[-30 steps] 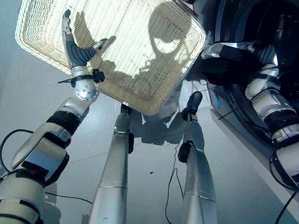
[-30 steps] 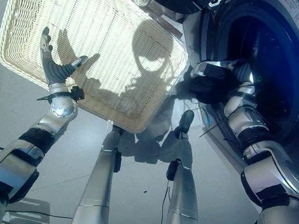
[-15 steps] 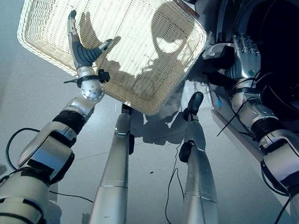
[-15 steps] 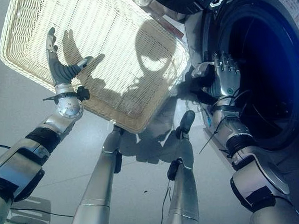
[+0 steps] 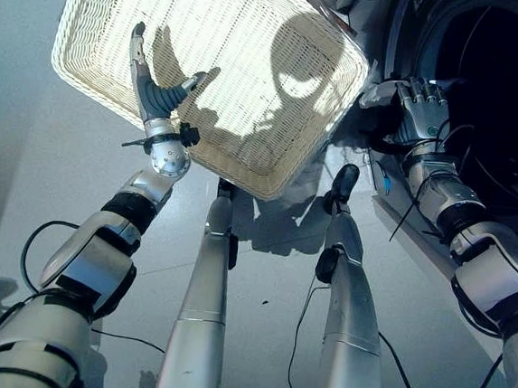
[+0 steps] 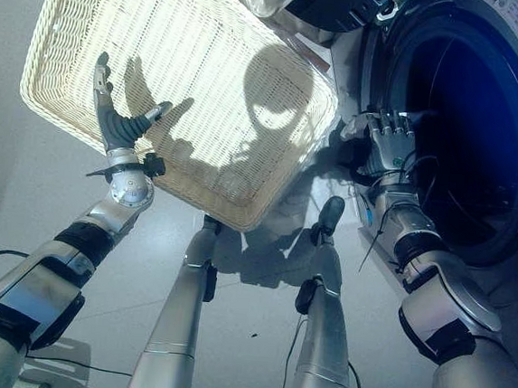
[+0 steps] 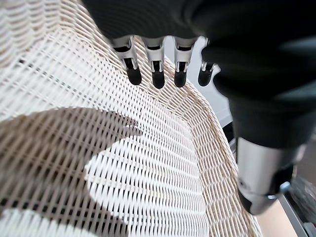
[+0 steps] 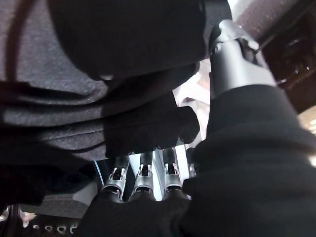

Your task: Put the clothes into the washing machine.

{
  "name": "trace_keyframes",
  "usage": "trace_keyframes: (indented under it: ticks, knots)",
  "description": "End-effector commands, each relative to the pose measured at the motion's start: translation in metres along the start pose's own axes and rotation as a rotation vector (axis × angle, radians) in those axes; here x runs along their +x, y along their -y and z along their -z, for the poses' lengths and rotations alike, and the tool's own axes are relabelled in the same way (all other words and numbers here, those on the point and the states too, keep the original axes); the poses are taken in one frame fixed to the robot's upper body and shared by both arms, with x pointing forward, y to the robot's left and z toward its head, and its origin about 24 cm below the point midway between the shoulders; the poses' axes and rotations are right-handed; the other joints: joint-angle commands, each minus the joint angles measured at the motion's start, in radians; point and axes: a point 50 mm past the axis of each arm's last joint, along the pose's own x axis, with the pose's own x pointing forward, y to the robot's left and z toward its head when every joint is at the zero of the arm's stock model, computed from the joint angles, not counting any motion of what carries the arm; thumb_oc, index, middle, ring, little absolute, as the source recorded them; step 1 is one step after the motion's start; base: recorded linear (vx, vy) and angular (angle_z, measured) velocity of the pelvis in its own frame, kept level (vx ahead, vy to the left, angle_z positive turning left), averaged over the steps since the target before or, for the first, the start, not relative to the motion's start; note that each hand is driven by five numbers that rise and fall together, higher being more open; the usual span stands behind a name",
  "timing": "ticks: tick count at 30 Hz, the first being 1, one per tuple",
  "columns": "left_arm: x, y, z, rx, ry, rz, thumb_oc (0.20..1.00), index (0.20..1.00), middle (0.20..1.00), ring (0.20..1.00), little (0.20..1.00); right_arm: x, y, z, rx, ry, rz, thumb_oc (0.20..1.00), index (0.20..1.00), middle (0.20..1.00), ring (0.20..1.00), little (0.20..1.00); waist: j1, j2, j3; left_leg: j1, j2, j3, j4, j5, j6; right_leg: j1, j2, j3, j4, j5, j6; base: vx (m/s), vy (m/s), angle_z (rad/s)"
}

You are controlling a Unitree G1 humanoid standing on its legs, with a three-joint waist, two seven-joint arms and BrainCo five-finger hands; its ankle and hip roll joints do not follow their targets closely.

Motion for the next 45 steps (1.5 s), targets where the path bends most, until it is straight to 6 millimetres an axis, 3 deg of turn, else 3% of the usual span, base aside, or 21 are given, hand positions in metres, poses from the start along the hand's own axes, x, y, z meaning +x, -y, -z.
trace_keyframes:
  ticks: [1,11,24,25,26,27,28,45]
  knots:
    - [-0.001,0.003,-0.008,-0.054,0.048,-0.036,1.0,1.0,1.0,1.0,1.0,-0.005,-0.005,0.025,-0.096,-0.058,-0.06,1.0,1.0,1.0,1.0,1.0,-0.026,0.084,-0.016,0.008,-0.004,-0.018,-0.041,0.03,0.059,-0.018,-0.016,-0.019,0.092,-0.031,0.087,0.0,0.0,0.0]
    - [-0.001,0.008,-0.01,-0.077,0.04,-0.029,1.0,1.0,1.0,1.0,1.0,0.006,0.01,0.039,-0.222,-0.203,-0.096,1.0,1.0,1.0,1.0,1.0,-0.019,0.102,-0.016,-0.003,-0.005,-0.016,-0.047,0.043,0.055,-0.039,-0.016,-0.008,0.098,-0.021,0.084,0.0,0.008,0.0]
    - [-0.003,0.012,-0.015,-0.104,0.057,-0.027,1.0,1.0,1.0,1.0,1.0,0.01,0.013,0.034,-0.372,-0.181,-0.132,1.0,1.0,1.0,1.0,1.0,-0.016,0.111,-0.016,0.0,-0.004,-0.018,-0.062,0.054,0.055,-0.042,-0.017,-0.004,0.091,-0.013,0.081,0.0,0.0,0.0]
    - [-0.004,0.013,-0.015,-0.109,0.059,-0.027,1.0,1.0,1.0,1.0,1.0,0.01,0.014,0.034,-0.391,-0.172,-0.134,0.79,0.79,0.79,0.79,0.79,-0.016,0.112,-0.016,0.0,-0.004,-0.017,-0.061,0.054,0.054,-0.043,-0.016,-0.002,0.092,-0.014,0.08,0.0,0.0,0.0]
    - [-0.004,0.013,-0.015,-0.111,0.059,-0.027,1.0,1.0,1.0,1.0,1.0,0.01,0.014,0.034,-0.395,-0.171,-0.134,0.645,0.645,0.645,0.645,0.645,-0.016,0.113,-0.016,0.0,-0.004,-0.017,-0.061,0.054,0.055,-0.043,-0.016,-0.001,0.092,-0.013,0.08,0.0,0.0,0.0]
    - [-0.005,0.013,-0.015,-0.114,0.061,-0.026,1.0,1.0,1.0,1.0,1.0,0.01,0.014,0.034,-0.405,-0.169,-0.137,0.395,0.395,0.395,0.395,0.395,-0.016,0.114,-0.016,0.001,-0.004,-0.017,-0.062,0.054,0.055,-0.043,-0.016,-0.001,0.092,-0.012,0.08,0.0,0.0,0.0]
    - [-0.006,0.013,-0.015,-0.117,0.063,-0.024,1.0,1.0,1.0,1.0,1.0,0.01,0.014,0.034,-0.418,-0.164,-0.14,0.2,0.2,0.2,0.2,0.2,-0.015,0.115,-0.016,0.001,-0.004,-0.016,-0.062,0.055,0.055,-0.042,-0.017,-0.001,0.093,-0.012,0.08,0.0,0.0,0.0]
    - [-0.007,0.013,-0.019,-0.135,0.077,-0.03,1.0,1.0,1.0,1.0,1.0,0.01,0.015,0.034,-0.458,-0.123,-0.101,0.2,0.2,0.2,0.2,0.2,-0.015,0.112,-0.016,0.003,-0.002,-0.018,-0.068,0.059,0.055,-0.039,-0.019,-0.002,0.087,-0.007,0.082,0.0,0.0,0.0]
